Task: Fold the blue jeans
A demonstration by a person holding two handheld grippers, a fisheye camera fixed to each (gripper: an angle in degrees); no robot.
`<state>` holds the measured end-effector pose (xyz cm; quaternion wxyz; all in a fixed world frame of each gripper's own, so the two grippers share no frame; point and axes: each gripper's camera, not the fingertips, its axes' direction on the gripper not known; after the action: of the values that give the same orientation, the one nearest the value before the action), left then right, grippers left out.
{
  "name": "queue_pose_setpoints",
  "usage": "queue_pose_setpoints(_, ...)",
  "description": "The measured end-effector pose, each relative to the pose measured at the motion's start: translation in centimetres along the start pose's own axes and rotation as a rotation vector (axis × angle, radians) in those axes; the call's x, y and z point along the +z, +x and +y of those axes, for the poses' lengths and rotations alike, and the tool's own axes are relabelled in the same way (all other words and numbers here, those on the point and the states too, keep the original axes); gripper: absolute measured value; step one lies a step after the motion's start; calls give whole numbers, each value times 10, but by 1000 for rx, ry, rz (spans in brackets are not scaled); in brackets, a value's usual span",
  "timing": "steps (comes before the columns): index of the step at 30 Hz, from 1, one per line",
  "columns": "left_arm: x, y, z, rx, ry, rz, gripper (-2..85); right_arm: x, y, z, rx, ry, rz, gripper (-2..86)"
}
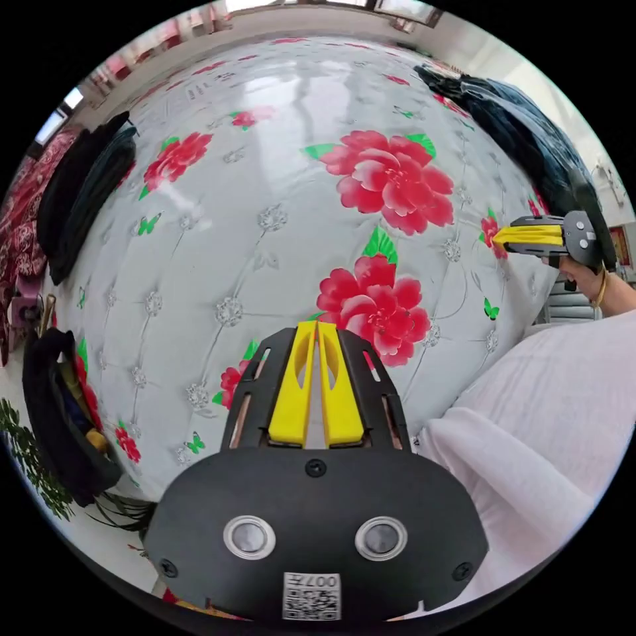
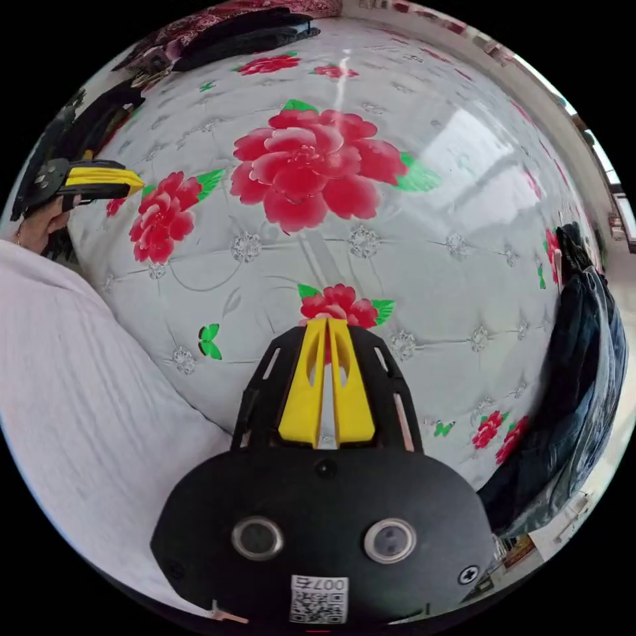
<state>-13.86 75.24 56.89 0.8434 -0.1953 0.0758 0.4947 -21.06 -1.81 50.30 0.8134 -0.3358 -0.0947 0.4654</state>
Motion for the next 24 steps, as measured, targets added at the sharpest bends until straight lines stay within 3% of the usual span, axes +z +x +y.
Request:
queue_pose_setpoints(6,24,32,-17,-46,-72,-82,-10,-27,40,33,201,183,-151,58)
queue_pose_setpoints(9,35,35,-14,-121,-102,-82,-10,-85,134,100,515,373,50,74)
queue_pose_setpoints(12,37,45,-11,-137,-113,-129,-10,-144,230,178,733,408,434,84)
queue_pose_setpoints(14,37,53,-10,-133,-119,-167,-10,-176,299,220,789,318,659,92)
queue_pose_setpoints(16,34,56,0,-168,-88,-192,-10,-187,343,235,768,194,722,95)
queue_pose_setpoints(24,5,38,27,-357,-27,-141,-10,-143,424,231,636,-322,796,19)
